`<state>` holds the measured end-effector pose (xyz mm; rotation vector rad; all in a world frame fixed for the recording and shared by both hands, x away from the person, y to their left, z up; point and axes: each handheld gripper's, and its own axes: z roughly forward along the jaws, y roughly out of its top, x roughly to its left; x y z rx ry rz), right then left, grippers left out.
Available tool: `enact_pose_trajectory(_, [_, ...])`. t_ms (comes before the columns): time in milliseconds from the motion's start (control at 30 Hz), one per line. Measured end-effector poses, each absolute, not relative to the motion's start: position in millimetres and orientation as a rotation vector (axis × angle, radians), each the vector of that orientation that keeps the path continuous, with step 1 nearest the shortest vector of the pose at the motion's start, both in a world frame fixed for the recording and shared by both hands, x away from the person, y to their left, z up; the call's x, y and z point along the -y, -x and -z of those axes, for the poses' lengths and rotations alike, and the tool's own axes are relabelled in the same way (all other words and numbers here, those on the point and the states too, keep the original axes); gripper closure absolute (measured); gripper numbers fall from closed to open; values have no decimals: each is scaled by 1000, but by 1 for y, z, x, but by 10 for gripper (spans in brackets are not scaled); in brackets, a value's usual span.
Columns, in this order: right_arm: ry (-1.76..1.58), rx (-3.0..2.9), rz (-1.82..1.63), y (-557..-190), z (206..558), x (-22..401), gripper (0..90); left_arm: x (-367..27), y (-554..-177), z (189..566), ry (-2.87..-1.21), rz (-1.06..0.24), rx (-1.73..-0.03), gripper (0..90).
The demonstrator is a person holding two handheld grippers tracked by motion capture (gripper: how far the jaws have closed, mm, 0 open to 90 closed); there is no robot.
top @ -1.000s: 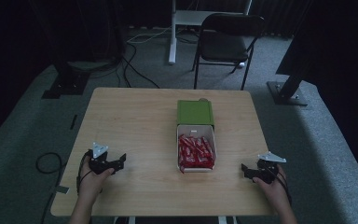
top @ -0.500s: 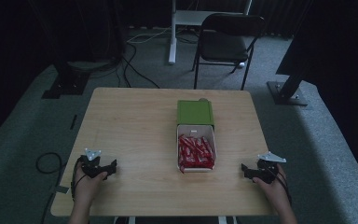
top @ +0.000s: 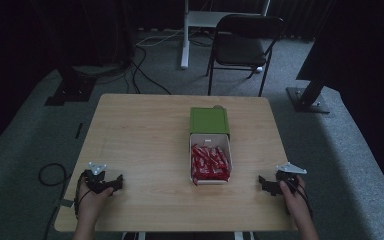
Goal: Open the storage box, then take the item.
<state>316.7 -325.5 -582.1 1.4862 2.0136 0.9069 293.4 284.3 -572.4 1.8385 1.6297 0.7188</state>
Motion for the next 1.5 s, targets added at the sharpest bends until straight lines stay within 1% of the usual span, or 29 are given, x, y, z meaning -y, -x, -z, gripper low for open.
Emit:
enact_pose_trajectory(1200, [-1520,-1999,-916,-318,581,324,115,-284,-294,573,-1847,-712,-1616,99])
enact_pose_trajectory(1233, [-1519,-2008,-919,-316,579,323,128,-284,-295,573,-1849,-711,-1614,83])
enact_pose_trajectory(1267, [-1519,-2008,-919,-316,579,323,128,-284,-295,573,-1855,-707,-1611,83])
enact_pose_trajectory(1367, [-1528,-2008,-924,-315,576,321,128,-283,-297,573,-1874,-696,-1603,38])
enact_pose_trajectory(1500, [-1530,-2008,-934,-315,571,320,128,-282,-297,573,-1873,-695,-1607,33])
